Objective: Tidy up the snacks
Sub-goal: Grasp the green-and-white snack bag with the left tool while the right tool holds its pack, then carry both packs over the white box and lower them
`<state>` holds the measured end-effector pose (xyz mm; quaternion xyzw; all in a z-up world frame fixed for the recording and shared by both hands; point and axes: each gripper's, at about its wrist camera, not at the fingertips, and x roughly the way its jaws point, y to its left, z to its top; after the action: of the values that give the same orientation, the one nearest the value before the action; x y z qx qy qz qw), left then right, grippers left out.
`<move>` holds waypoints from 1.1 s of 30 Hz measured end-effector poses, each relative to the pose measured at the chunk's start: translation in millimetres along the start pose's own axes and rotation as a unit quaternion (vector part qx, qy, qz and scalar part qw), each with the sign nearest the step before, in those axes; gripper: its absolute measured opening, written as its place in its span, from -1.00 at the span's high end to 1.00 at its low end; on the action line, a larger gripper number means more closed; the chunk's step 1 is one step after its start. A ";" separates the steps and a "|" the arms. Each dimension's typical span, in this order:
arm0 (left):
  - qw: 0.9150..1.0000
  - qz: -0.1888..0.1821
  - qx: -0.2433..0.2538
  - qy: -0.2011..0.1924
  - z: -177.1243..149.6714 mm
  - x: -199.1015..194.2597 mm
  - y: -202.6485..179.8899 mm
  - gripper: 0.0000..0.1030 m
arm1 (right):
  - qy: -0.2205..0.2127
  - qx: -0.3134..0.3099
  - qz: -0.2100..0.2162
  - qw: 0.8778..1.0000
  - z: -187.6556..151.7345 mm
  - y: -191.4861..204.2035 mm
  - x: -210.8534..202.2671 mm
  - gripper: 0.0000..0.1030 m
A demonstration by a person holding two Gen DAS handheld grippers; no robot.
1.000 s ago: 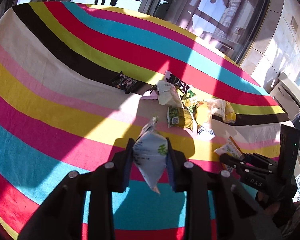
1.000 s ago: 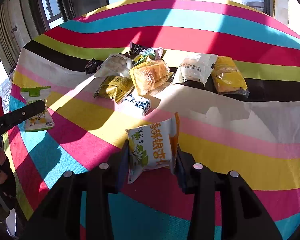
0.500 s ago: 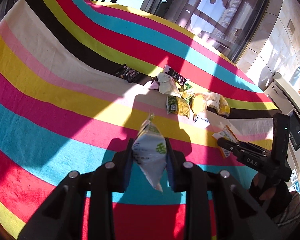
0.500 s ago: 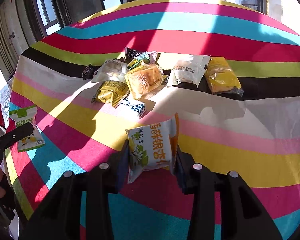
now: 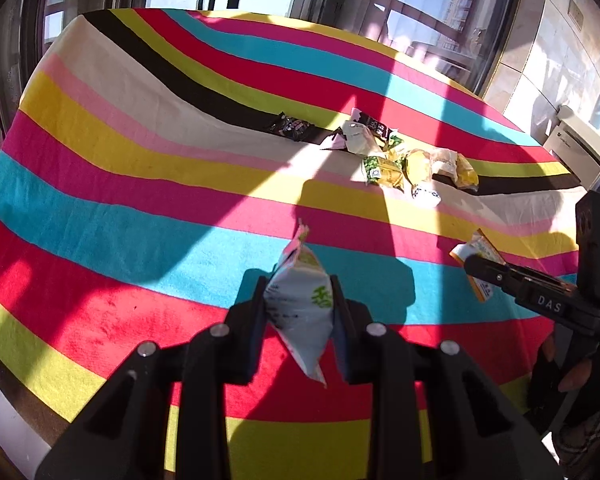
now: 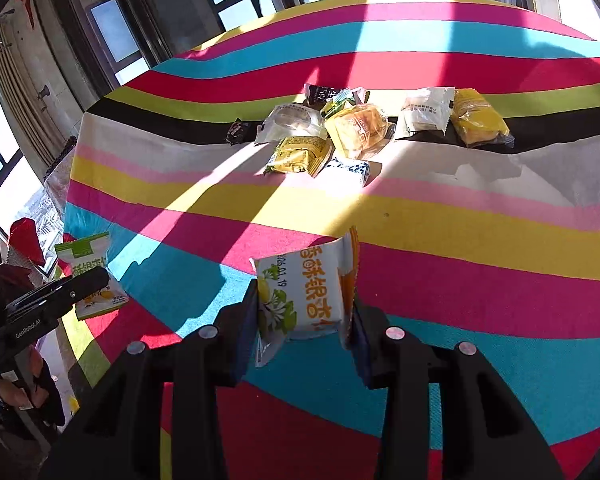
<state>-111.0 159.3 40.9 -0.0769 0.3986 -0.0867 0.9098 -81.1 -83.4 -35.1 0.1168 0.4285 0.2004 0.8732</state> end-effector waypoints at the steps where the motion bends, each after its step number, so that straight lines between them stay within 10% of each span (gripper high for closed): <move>1: 1.000 0.000 -0.001 -0.001 -0.3 -1.4 0.9 0.44 | 0.001 -0.002 0.005 1.000 -1.7 4.7 -0.2 0.22; 17: 0.999 0.012 -0.006 -0.035 -14.5 -66.1 35.4 0.44 | 0.022 -0.088 0.075 0.993 -22.8 102.8 -6.2 0.22; 33: 0.996 0.070 -0.058 -0.005 -84.9 -136.4 115.6 0.44 | 0.066 -0.228 0.142 0.961 -57.7 215.8 -4.5 0.22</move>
<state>-253.6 295.7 57.0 -0.1019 0.4025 0.0006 0.9097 -183.4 109.1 14.2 -0.0398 0.4075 0.4218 0.8090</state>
